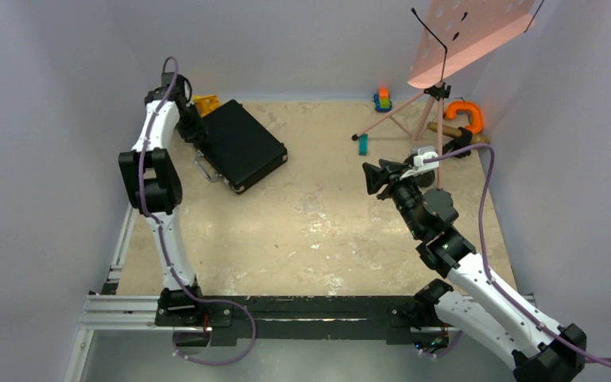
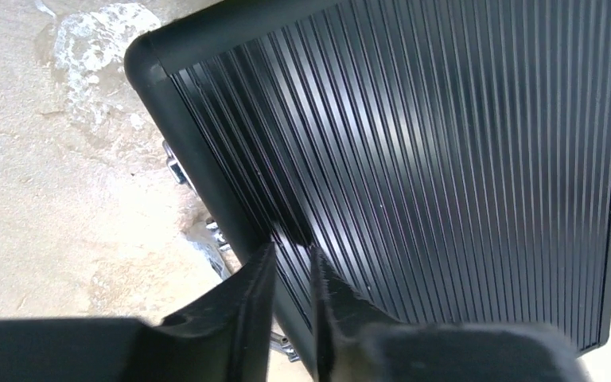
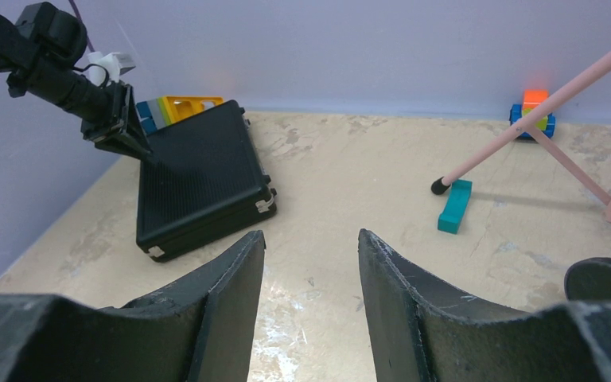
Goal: Pack up texas hold em set
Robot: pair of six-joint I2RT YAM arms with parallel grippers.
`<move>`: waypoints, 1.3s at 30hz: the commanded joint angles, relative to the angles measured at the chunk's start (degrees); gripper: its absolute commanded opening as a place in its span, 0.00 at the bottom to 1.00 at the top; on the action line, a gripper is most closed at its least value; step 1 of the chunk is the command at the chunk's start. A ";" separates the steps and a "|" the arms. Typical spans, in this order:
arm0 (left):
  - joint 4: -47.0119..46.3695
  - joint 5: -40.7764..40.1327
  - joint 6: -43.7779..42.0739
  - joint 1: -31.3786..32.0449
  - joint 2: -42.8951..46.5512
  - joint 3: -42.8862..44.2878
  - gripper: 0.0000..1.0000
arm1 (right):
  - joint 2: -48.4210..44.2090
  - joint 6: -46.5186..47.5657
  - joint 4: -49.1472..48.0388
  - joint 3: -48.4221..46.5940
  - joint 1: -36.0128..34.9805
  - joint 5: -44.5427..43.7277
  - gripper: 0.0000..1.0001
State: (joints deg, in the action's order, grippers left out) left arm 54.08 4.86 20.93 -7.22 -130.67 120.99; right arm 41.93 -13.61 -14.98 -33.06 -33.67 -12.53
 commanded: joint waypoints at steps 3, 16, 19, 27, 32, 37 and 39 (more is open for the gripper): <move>-14.90 0.15 -2.91 0.28 22.86 -16.57 0.56 | -0.69 0.77 -1.66 -0.16 0.33 -1.82 0.52; -25.48 -1.52 -5.29 6.73 72.18 -55.27 0.72 | -4.60 2.06 7.58 -3.73 0.39 -8.13 0.56; -23.80 1.13 -5.20 6.78 83.03 -62.44 0.72 | -6.27 2.48 10.45 -4.93 0.41 -9.88 0.56; -20.16 8.73 -2.19 6.78 99.52 -72.81 0.72 | -11.88 2.37 14.88 -5.70 0.37 -11.79 0.56; -20.33 9.03 -1.90 6.78 102.04 -73.70 0.72 | -13.45 3.02 17.17 -6.04 0.36 -12.90 0.57; -19.39 7.80 -2.20 6.79 102.04 -73.40 0.72 | -14.39 3.69 17.94 -6.20 0.36 -14.05 0.56; -19.32 7.43 -2.30 6.78 102.09 -73.55 0.72 | -14.43 3.89 18.32 -6.39 0.39 -14.46 0.56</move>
State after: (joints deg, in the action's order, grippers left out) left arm 35.51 12.21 18.44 -0.36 -28.91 47.40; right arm 28.18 -11.22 2.68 -36.64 -33.58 -24.71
